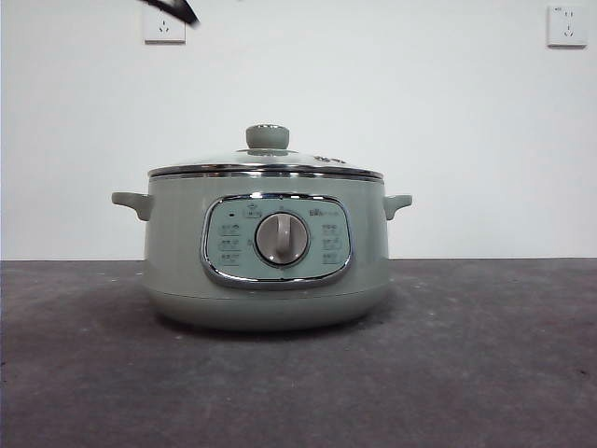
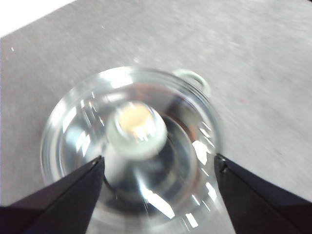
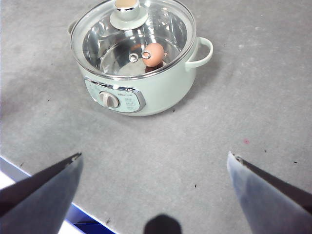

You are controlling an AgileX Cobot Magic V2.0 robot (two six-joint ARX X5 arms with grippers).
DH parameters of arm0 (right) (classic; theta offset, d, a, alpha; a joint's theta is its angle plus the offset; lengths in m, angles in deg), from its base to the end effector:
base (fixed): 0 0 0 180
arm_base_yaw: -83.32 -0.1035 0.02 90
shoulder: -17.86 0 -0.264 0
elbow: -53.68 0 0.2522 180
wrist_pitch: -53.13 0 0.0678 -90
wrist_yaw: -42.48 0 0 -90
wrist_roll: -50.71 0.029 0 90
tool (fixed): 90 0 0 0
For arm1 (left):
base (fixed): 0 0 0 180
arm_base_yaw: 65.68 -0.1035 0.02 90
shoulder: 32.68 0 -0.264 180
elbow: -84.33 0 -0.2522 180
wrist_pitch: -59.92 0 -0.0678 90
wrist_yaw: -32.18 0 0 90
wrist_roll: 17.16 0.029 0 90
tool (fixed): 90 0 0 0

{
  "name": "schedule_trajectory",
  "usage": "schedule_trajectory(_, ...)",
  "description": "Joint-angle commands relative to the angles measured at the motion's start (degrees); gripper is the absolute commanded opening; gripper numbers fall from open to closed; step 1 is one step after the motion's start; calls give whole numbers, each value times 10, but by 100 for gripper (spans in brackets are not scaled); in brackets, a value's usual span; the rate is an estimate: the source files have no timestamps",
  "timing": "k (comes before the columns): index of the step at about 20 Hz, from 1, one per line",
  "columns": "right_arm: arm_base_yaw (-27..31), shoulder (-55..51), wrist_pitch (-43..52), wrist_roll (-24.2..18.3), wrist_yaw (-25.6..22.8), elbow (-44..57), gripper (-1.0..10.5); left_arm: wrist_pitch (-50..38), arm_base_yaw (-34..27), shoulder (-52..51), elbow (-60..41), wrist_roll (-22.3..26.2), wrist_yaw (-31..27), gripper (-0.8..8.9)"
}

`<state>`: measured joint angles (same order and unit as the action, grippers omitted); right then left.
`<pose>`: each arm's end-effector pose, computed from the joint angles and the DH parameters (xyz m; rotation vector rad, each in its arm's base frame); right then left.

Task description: Pick up the egg,open the lid,put the egg in the pot,close the lid

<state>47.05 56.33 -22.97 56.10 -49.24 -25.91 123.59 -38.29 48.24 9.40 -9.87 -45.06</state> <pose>0.0671 0.0482 0.3781 -0.1130 0.6119 0.5551 0.2480 -0.1357 0.4062 0.2067 0.6548 -0.7164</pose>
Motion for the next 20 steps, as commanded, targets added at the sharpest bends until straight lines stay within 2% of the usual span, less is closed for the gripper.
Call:
schedule_trajectory(1,-1,-1,2,6,-2,5,501,59,-1,-49,3,-21,29,380)
schedule_trajectory(4,-1,-1,1,6,-2,5,501,113,-1,-104,3,-28,72,377)
schedule_trajectory(10,-1,0,-17,7,-2,5,498,170,-1,-161,3,-28,73,369)
schedule_trajectory(11,-1,0,-21,7,-2,5,463,176,-1,-162,3,-28,74,335)
schedule_trajectory(14,-1,0,-34,6,-2,5,38,184,-1,-160,3,-28,74,36)
schedule_trajectory(15,-1,0,-36,6,-2,5,-16,183,-1,-160,3,-28,74,-14)
schedule_trajectory(18,-1,0,-37,6,-4,5,-9,182,-1,-160,3,-28,74,-8)
schedule_trajectory(20,-1,0,-37,22,-9,5,1,182,-1,-160,3,-28,73,-8)
